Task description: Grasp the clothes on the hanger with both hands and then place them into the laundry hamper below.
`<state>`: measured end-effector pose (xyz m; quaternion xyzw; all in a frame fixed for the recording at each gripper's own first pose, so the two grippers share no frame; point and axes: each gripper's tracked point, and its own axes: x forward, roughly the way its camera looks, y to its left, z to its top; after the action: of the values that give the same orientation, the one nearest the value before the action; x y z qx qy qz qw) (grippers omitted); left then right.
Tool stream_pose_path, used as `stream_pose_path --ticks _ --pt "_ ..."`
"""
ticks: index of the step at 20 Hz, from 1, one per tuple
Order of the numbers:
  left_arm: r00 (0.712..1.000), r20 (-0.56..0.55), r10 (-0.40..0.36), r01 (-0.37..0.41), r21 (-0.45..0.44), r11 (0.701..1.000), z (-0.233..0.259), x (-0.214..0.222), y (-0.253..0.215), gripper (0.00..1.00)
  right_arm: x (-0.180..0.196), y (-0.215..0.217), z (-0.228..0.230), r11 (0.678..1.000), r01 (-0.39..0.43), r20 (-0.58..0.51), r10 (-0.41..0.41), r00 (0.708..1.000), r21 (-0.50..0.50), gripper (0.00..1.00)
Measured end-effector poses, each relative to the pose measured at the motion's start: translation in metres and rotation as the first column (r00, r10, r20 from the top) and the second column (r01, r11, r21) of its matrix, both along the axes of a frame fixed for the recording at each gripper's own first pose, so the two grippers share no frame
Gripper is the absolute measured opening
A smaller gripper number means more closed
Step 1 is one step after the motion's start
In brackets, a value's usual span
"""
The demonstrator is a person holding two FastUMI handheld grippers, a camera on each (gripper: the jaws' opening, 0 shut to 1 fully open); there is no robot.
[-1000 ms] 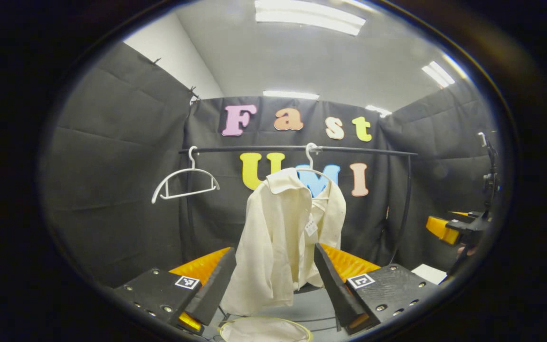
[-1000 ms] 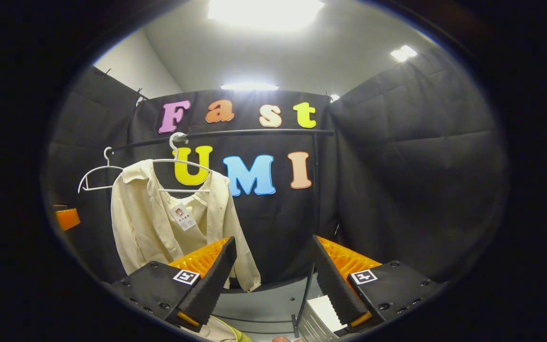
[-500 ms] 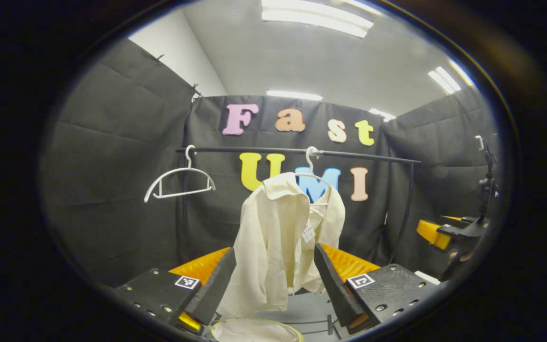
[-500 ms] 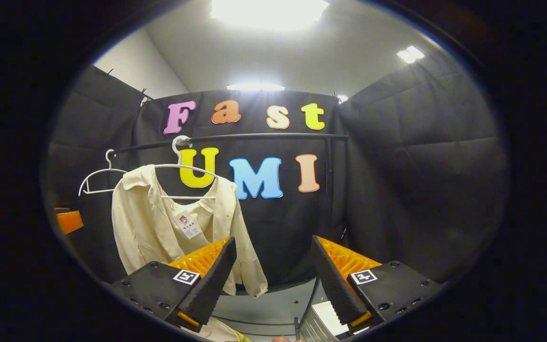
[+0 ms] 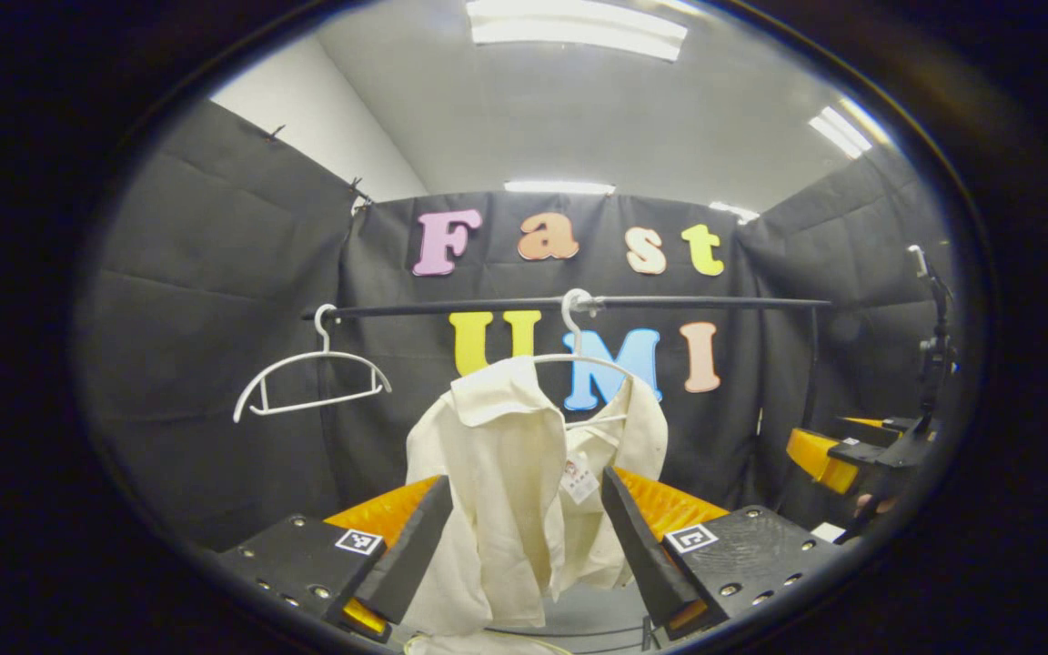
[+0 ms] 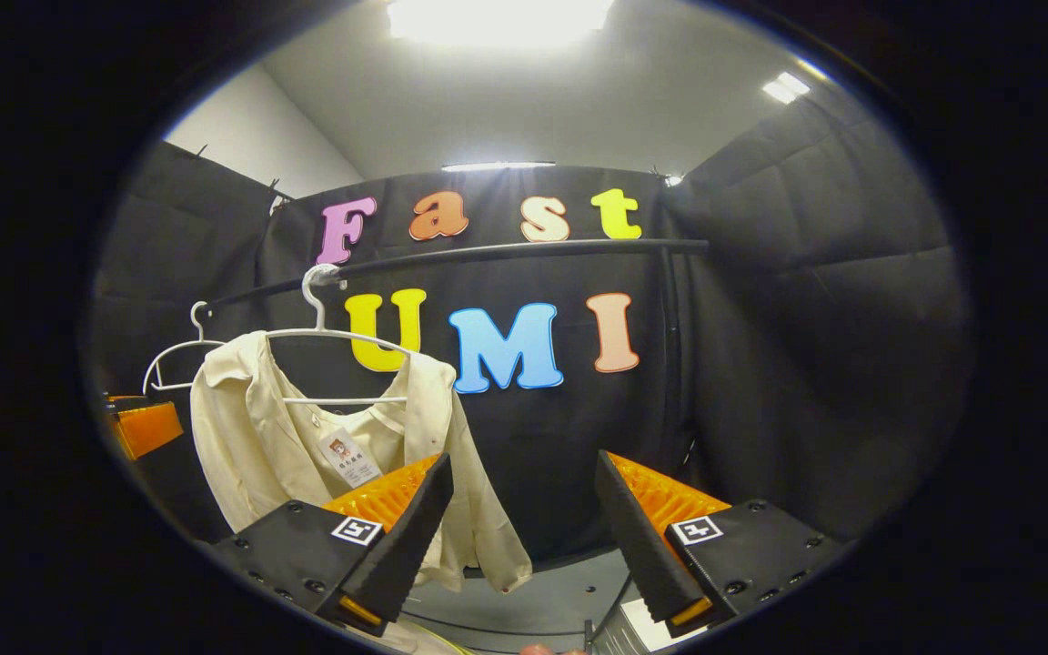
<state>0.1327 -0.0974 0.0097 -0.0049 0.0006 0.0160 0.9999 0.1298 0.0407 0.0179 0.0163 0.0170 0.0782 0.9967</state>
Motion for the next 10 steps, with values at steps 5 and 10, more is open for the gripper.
stream_pose_path --ticks 5,10 --pt "0.997 -0.061 0.039 -0.042 -0.047 0.998 -0.029 0.06 -0.019 0.96 0.038 -0.001 -0.015 0.999 -0.052 -0.021 0.052 0.998 0.002 0.99" --pt "0.979 -0.119 0.163 -0.169 -0.041 0.985 -0.061 0.117 -0.02 0.96 0.063 -0.003 -0.041 0.994 -0.107 -0.071 0.107 0.992 -0.001 0.99"
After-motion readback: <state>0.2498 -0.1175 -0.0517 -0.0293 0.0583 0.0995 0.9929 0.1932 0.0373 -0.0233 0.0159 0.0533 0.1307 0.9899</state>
